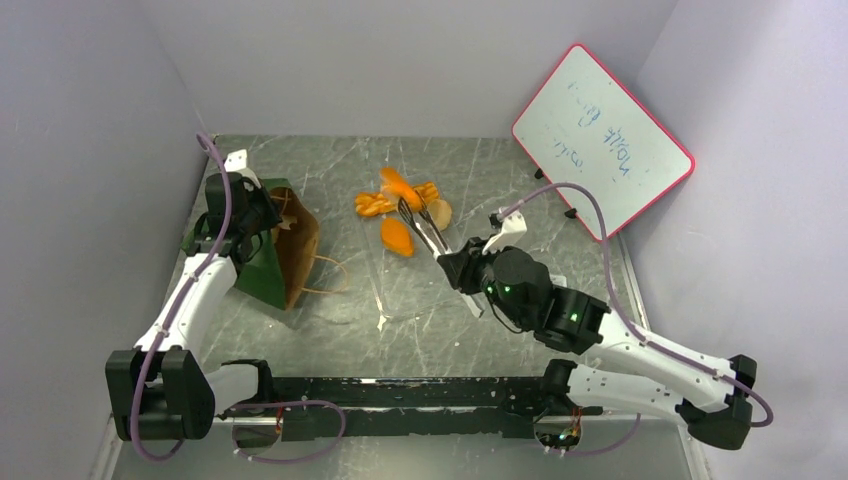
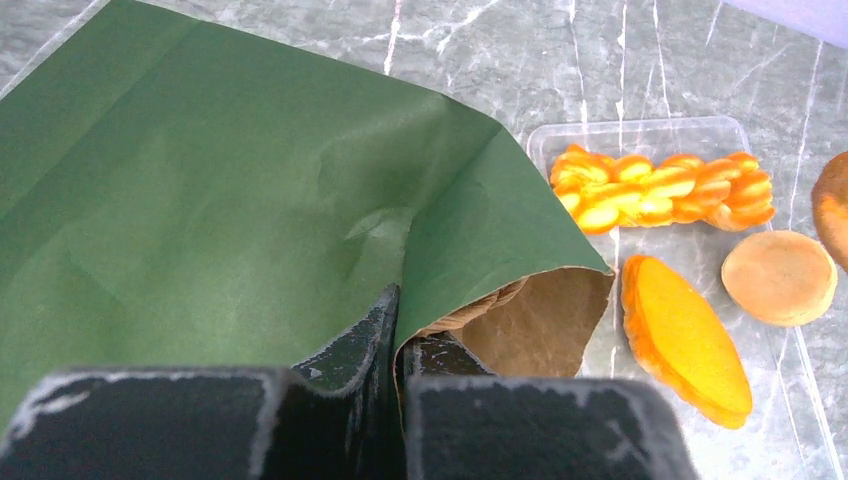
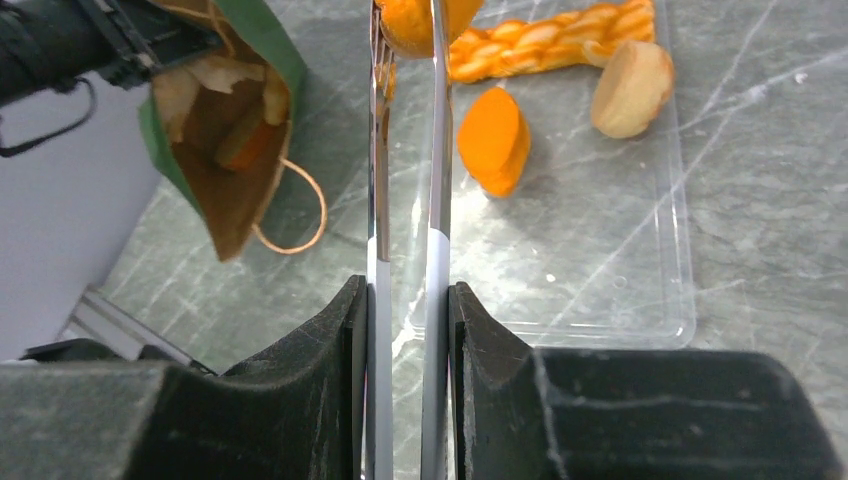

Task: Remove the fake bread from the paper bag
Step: Place the fake bread in the container.

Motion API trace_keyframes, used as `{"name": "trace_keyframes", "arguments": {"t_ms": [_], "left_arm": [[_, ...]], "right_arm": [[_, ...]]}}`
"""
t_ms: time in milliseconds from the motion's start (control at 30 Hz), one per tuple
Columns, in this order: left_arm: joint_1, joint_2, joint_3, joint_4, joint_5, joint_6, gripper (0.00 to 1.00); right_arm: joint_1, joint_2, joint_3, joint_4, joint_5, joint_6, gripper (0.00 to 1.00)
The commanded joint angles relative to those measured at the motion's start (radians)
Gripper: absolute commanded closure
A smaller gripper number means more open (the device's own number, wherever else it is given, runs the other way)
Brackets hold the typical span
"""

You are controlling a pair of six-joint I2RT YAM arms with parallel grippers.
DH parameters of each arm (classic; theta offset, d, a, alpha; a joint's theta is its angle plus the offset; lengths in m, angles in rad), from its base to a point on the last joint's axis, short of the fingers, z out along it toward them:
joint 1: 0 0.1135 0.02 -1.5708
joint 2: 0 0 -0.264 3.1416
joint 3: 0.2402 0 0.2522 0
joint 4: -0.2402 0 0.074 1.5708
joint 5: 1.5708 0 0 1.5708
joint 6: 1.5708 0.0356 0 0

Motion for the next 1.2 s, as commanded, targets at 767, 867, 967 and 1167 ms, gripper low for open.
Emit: {"name": "trace_keyframes", "arguments": {"t_ms": [767, 867, 967, 1167], "left_arm": [[0.011, -0.047, -0.047, 0.048, 0.08, -0.027, 0.93], [0.01, -0.047, -0.046, 0.048, 0.086, -0.029, 0.93], [0.011, -0.049, -0.047, 0.05, 0.088, -0.032, 0.93], [0.01, -0.052, -0.044, 0.044, 0.092, -0.036, 0.93]], "right_arm": [[-0.247, 0.086, -0.319, 0.338, -0.164, 0.047, 0.84], [-0.248, 0.058, -0.334, 0.297, -0.154, 0.08, 0.81], [-0.247, 0.041, -0.351, 0.245, -0.146, 0.13, 0.75], [-0.246, 0.031, -0.381, 0.186, -0.125, 0.189, 0.7]]}}
